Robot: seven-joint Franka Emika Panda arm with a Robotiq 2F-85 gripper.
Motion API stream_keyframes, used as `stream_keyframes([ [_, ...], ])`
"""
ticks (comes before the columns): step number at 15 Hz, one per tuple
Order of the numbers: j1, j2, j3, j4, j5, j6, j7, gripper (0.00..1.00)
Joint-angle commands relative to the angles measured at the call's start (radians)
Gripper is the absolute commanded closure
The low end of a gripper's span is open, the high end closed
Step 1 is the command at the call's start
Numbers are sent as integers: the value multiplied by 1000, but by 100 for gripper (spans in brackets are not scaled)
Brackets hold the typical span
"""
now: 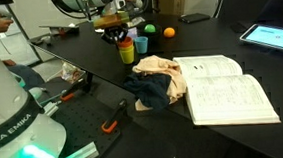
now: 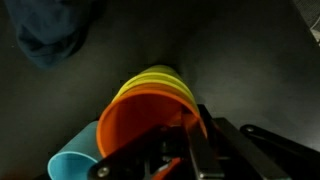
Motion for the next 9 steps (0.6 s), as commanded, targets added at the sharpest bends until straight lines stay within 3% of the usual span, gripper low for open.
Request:
stream_keyframes([
  [1, -61, 12, 97, 4, 101, -55, -64, 98],
  [6, -116, 21, 180, 52, 242, -170, -143, 98],
  [9, -122, 25, 189, 79, 281, -229, -172, 98],
])
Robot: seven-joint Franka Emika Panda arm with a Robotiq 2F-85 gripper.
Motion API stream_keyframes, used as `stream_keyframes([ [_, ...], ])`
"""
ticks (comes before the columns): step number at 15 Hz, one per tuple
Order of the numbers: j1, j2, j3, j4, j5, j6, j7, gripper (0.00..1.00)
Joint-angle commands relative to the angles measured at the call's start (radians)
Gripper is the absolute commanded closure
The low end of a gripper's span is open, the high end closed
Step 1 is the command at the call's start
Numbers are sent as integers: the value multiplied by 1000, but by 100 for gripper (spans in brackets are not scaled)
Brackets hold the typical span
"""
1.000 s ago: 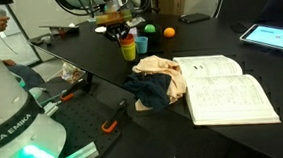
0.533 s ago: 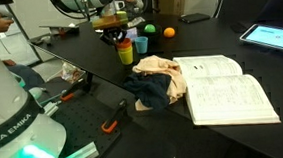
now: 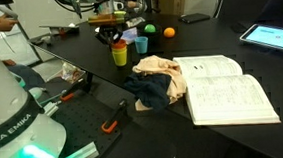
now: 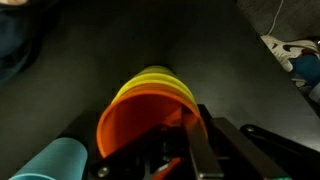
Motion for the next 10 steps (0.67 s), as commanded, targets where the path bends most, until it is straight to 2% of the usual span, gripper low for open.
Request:
stream_keyframes([
  [1, -19, 22, 23, 40, 53, -72, -51, 97],
  [3, -14, 21, 16, 47, 53, -88, -52, 96],
  [4, -13, 20, 13, 49, 52, -92, -50, 67],
  [5, -12, 21, 12, 50, 50, -92, -50, 66],
  [10, -7, 33, 6, 46, 33, -85, -39, 29],
])
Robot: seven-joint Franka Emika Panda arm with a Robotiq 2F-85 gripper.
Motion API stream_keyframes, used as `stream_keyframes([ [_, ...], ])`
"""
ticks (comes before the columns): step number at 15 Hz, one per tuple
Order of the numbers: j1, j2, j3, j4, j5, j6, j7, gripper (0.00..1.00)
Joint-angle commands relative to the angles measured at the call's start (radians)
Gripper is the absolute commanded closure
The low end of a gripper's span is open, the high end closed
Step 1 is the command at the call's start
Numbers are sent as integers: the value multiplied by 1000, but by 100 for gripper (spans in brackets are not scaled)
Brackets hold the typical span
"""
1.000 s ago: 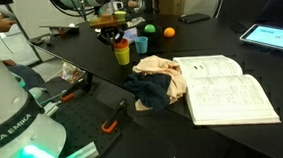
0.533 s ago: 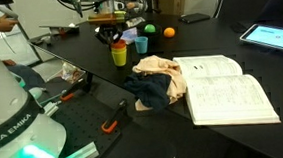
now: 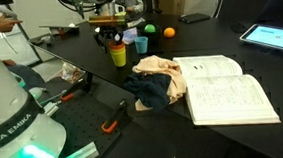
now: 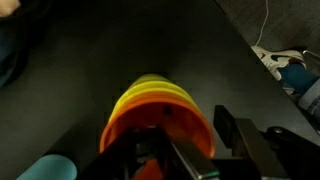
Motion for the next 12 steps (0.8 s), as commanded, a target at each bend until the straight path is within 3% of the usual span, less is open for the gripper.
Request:
stream_keyframes([
  [1, -1, 6, 0, 13, 2, -8, -15, 21],
  [4, 0, 2, -3, 15, -3, -11, -11, 1],
  [12, 5, -39, -13, 28, -19, -27, -3, 1],
])
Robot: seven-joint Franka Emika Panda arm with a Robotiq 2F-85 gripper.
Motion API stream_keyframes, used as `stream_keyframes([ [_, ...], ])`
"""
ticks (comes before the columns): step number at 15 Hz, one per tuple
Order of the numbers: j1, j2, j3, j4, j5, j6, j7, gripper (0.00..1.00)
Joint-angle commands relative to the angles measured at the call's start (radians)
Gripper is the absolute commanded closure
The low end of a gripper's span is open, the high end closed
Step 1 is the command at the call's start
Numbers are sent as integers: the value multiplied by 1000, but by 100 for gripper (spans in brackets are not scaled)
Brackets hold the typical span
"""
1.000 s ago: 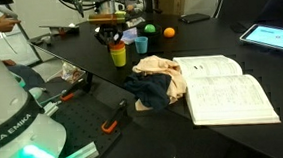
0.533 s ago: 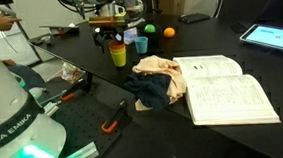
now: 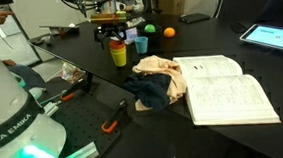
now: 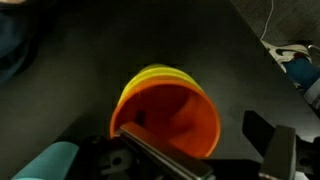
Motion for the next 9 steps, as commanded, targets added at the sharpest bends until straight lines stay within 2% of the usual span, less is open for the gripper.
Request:
stream_keyframes([
  [1, 4, -44, -8, 4, -12, -33, -3, 0],
  [6, 3, -74, -19, -5, -14, -57, -7, 0],
  [7, 4, -76, -20, -6, -12, -59, -6, 25],
  [8, 3, -78, -18, -9, -8, -56, -12, 26],
  [9, 2, -80, -17, -9, -3, -57, -16, 32],
])
